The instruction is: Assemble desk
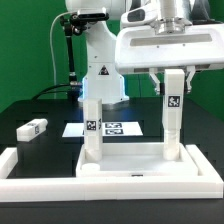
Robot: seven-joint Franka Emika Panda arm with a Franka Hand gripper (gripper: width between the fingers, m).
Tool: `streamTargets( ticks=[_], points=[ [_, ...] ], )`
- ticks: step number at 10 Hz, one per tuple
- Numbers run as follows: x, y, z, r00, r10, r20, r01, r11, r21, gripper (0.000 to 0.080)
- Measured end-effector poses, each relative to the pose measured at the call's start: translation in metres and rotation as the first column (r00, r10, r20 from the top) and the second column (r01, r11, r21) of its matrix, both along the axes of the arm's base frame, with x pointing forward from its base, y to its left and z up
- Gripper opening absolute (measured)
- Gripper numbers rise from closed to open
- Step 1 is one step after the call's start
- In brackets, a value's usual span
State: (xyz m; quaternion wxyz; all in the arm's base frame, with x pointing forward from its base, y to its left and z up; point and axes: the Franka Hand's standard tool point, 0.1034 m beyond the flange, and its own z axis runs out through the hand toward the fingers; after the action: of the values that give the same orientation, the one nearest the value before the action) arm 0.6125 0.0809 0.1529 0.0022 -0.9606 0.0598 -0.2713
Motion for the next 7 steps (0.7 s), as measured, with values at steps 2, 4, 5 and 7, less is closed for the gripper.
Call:
streamTargets(
  ticks=[2, 4, 5, 7],
  points=[
    [0.0, 0.0, -0.001, 1.0, 0.0, 0.0, 0.0, 1.0, -0.001, 0.029],
    [0.009, 0.007, -0.008, 1.0, 0.006, 0.022, -0.006, 1.0, -0.008, 0.029],
    [0.016, 0.01, -0.009, 1.0, 0.0, 0.028, 0.0, 1.0, -0.005, 0.029],
    [0.028, 0.008, -0.009, 0.999, -0.007, 0.036, 0.007, 1.0, -0.008, 0.029]
  ],
)
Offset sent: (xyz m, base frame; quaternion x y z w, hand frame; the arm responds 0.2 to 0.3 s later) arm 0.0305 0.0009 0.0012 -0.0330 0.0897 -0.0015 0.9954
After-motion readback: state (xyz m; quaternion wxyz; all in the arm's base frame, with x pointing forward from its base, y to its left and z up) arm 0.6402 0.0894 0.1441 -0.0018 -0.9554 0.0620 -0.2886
